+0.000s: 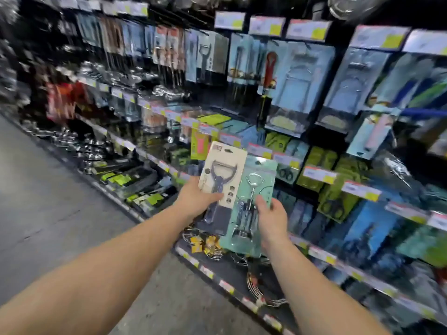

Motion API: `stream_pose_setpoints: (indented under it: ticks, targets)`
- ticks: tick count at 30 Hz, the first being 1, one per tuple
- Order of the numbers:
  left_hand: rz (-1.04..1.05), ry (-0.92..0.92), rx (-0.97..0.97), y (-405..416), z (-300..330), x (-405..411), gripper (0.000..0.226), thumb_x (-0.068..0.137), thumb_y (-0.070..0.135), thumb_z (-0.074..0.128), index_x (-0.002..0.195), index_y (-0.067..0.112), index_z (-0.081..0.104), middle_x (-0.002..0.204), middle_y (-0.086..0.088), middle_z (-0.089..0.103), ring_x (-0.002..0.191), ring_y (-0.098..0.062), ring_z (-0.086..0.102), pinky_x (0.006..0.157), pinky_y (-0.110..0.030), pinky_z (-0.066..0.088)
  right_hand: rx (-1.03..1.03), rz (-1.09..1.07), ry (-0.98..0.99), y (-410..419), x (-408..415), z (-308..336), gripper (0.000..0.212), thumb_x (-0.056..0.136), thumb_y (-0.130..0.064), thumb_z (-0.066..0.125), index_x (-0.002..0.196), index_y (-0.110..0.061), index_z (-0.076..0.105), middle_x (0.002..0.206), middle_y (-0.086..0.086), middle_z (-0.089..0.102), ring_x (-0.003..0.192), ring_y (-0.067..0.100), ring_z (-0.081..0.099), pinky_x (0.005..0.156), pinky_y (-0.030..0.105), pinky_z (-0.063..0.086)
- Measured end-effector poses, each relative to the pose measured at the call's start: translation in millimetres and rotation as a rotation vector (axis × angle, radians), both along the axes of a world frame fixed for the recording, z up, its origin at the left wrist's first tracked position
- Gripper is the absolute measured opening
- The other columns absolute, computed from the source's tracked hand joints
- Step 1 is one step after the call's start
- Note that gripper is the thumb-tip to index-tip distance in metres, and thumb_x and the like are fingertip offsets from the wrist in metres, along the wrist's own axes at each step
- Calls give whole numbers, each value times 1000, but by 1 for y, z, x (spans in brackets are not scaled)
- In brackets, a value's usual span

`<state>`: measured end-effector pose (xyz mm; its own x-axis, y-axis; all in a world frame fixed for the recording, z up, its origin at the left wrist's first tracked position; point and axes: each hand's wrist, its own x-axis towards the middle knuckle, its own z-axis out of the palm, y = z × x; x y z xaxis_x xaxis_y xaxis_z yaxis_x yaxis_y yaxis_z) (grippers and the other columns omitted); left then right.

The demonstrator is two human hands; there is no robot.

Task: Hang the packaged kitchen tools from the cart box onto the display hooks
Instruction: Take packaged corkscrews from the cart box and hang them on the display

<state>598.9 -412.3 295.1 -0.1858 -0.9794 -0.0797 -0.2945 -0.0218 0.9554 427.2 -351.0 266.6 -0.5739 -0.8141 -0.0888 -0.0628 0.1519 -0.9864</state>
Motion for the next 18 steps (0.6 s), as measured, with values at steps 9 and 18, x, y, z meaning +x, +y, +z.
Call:
stream_pose_setpoints:
  ticks: [9, 18]
  targets:
    - [220, 89, -146, -134, 50, 99, 24, 83, 13, 79, 77, 23, 59, 83, 5, 70, 72, -14, 65, 64, -25, 52, -190, 177, 29, -172, 96, 67, 41, 98, -31, 56, 134, -12, 50, 126, -6, 54, 105, 10, 47, 91, 28, 36]
    - [297, 144, -200, -306, 93, 98, 47, 79, 25, 83, 116, 12, 58, 104, -3, 70, 92, -22, 67, 75, -32, 51, -279, 257, -39, -351, 93, 117, 82, 83, -31, 76, 149, -12, 32, 141, 1, 43, 123, 20, 45, 97, 35, 35]
